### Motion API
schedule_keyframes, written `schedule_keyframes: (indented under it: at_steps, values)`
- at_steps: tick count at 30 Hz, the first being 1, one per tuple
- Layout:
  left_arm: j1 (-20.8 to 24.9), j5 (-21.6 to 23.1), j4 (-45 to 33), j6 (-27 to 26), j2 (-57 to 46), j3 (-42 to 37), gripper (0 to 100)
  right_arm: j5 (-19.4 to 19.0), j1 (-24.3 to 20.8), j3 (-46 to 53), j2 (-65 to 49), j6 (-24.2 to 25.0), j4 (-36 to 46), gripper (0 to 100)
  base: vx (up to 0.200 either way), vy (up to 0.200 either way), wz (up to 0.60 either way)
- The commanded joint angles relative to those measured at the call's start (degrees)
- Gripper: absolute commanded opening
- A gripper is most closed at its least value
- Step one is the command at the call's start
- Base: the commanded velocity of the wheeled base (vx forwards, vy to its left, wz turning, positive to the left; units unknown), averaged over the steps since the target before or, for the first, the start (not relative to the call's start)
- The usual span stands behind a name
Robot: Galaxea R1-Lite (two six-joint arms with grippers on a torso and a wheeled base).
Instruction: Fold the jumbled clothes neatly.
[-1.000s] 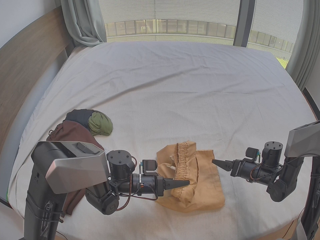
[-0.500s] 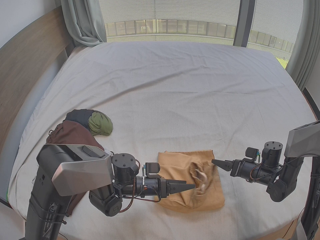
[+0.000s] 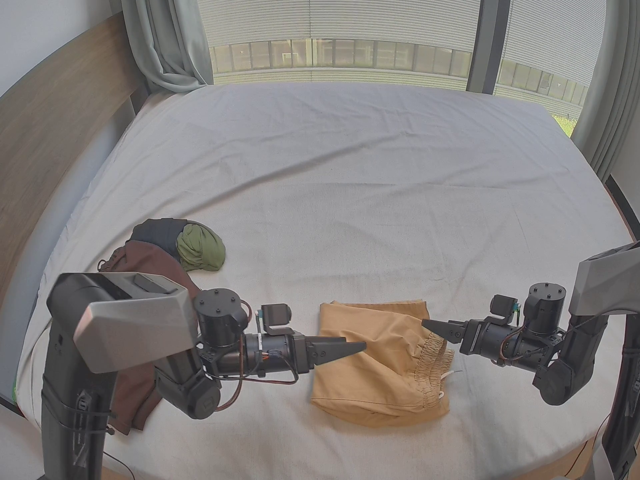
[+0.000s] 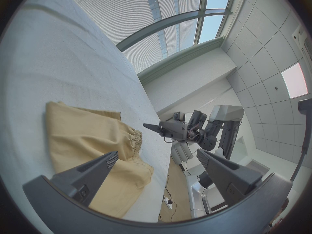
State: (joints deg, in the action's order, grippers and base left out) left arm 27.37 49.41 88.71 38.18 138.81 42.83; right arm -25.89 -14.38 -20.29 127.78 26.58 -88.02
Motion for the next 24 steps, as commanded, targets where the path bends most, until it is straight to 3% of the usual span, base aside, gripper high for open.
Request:
schedule_keyframes:
  at_steps: [1,5,11,13,18,24]
  values:
    - [-4.3,1.1,0.1,0.0,-6.9,-5.0,100,0.0,-1.5,0.9,-0.4,0.0,-0.1,100,0.0,0.0,0.0]
    - [-7.9,2.7,0.1,-0.7,-10.6,-9.7,100,0.0,-2.0,1.6,-1.2,0.0,-0.1,100,0.0,0.0,0.0]
    - [-15.2,4.5,0.1,-7.9,-13.2,-15.7,100,0.0,-3.3,2.5,-2.4,-0.1,-0.1,100,0.0,0.0,0.0]
    - [-20.1,5.2,0.1,-11.6,-14.9,-18.9,100,0.0,-4.4,2.7,-3.7,-0.1,-0.1,100,0.0,0.0,0.0]
    - [-28.0,8.5,0.1,-12.7,-18.2,-22.2,100,0.0,-5.7,2.8,-4.8,-0.1,0.4,100,0.0,0.0,0.0]
    - [-31.8,10.8,0.1,-14.7,-21.8,-25.6,100,0.1,-7.3,3.1,-4.8,-0.1,0.4,100,0.0,0.0,0.0]
